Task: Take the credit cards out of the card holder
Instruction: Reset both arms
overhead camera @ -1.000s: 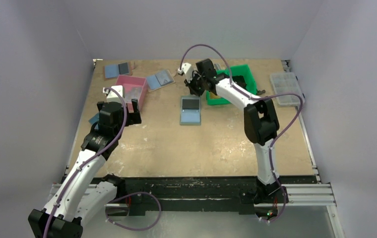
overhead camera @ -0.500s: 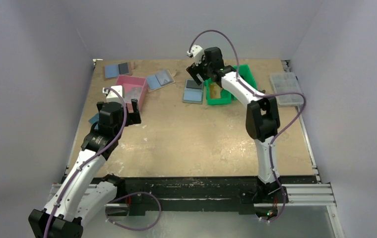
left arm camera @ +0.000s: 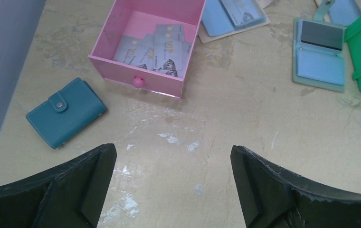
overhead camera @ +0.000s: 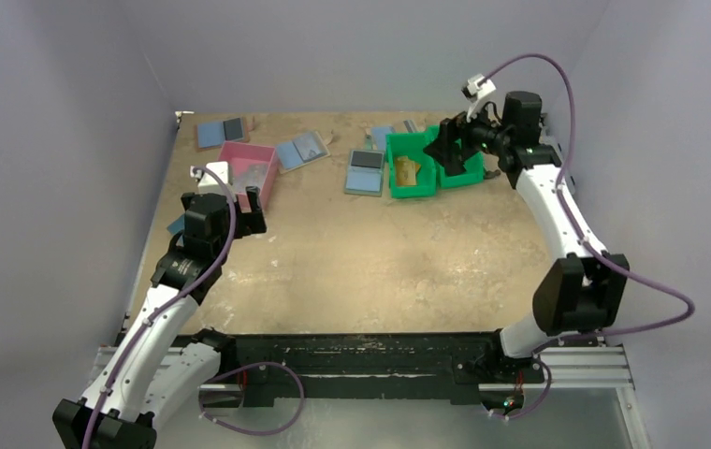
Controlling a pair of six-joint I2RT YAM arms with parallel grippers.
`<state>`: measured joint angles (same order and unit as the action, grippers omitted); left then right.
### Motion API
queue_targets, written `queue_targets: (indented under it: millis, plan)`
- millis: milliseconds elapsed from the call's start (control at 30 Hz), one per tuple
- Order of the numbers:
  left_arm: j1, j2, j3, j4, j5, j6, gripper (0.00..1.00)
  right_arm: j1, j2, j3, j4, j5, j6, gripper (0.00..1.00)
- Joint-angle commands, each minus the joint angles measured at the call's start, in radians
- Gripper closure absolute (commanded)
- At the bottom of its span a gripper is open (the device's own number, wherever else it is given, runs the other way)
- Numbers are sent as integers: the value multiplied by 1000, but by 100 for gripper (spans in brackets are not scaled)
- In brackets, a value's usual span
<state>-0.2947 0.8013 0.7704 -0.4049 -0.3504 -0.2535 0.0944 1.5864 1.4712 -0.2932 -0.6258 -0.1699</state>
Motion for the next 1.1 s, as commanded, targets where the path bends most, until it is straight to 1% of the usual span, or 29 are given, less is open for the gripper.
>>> queue_targets:
  millis: [0, 100, 200, 267, 367, 500, 567, 833, 1067]
  plan:
    - [6, -19, 23, 38, 71, -80, 1, -3, -145, -112, 7, 10, 68, 1]
    - [7, -11, 45, 40, 176, -163, 1, -3, -242, -186, 15, 109, 111, 1]
    - [6, 7, 75, 38, 276, -239, 1, -5, -351, -266, 30, 104, 64, 1]
    - [6, 23, 105, 20, 308, -286, 1, -4, -425, -309, 37, 99, 34, 1]
    - [7, 42, 152, -20, 342, -340, 1, -6, -486, -324, 18, 103, 35, 1]
    - [6, 46, 191, -57, 400, -386, 1, -6, -542, -332, 22, 161, 126, 1]
    - [6, 38, 205, -74, 411, -408, 1, -7, -559, -318, 13, 195, 156, 1]
    - [6, -11, 249, -132, 408, -426, 1, -6, -615, -255, -75, 232, 161, 1]
    - [6, -36, 264, -143, 396, -425, 1, -7, -640, -207, -155, 234, 116, 1]
